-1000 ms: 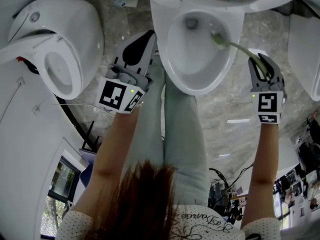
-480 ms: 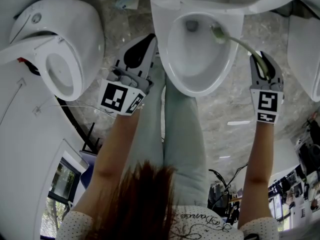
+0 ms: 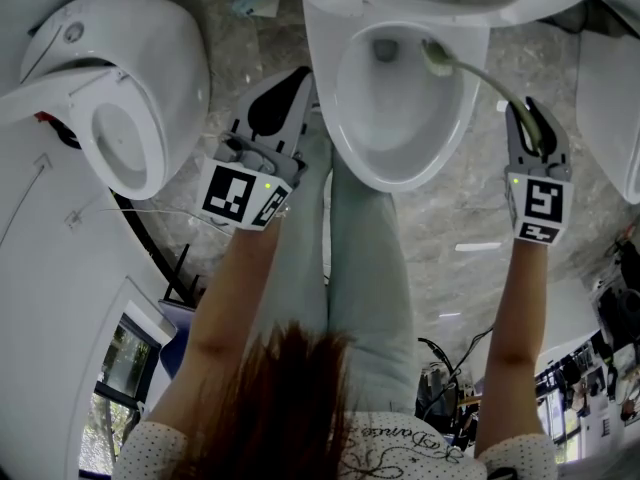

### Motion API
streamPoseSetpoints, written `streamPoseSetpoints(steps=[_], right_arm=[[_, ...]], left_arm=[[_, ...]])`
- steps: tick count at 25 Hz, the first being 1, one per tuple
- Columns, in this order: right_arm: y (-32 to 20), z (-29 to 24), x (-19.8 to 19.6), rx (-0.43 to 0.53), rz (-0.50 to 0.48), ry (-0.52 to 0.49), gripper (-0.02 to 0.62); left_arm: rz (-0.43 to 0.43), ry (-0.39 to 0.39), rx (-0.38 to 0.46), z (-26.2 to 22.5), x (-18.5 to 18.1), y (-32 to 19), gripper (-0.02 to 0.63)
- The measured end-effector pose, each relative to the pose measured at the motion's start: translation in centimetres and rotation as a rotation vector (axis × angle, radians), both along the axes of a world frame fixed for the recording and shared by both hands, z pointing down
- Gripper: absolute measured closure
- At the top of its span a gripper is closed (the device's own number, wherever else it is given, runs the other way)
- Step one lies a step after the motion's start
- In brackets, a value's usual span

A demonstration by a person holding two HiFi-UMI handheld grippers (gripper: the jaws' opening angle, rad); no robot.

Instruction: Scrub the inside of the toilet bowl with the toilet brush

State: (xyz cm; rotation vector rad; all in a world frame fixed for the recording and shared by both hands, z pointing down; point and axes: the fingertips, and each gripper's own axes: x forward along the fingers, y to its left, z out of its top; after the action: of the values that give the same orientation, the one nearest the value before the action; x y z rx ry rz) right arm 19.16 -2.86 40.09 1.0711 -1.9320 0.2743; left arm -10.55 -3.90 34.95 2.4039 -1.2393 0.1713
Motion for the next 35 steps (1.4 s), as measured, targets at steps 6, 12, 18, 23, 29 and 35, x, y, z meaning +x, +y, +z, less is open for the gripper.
streamPoseSetpoints(steps=[6,12,18,23,29,35], right_arm=[[-0.3,-0.1,-0.4,0.016,0.019,-0.024,0.469],[-1.1,0.2,-1.6,0.036,0.038,-0.067,0.470],[-1.2,0.2,-3.1,0.045,0.052,-0.134,0.471],[-1.2,0.4,-3.3,0.046,0.079,-0.174,0.471],[-1.1,0.7,-3.7,0.044,0.111,-0.227,0.471],[-1.0,0.9,-5.3,0.049,0.087,-0.255,0.471]], left_arm=[[-0.001,0.001,0.000,-0.1,0.0,0.5,0.603],[0.002,0.002,0.003,0.0,0.3,0.7,0.603],[0.004,0.002,0.000,0.0,0.7,1.0,0.603],[0.006,0.001,-0.002,0.0,0.8,1.1,0.603],[0.008,-0.007,0.003,0.1,0.6,1.0,0.603],[0.005,-0.009,0.000,0.1,0.6,0.8,0.603]])
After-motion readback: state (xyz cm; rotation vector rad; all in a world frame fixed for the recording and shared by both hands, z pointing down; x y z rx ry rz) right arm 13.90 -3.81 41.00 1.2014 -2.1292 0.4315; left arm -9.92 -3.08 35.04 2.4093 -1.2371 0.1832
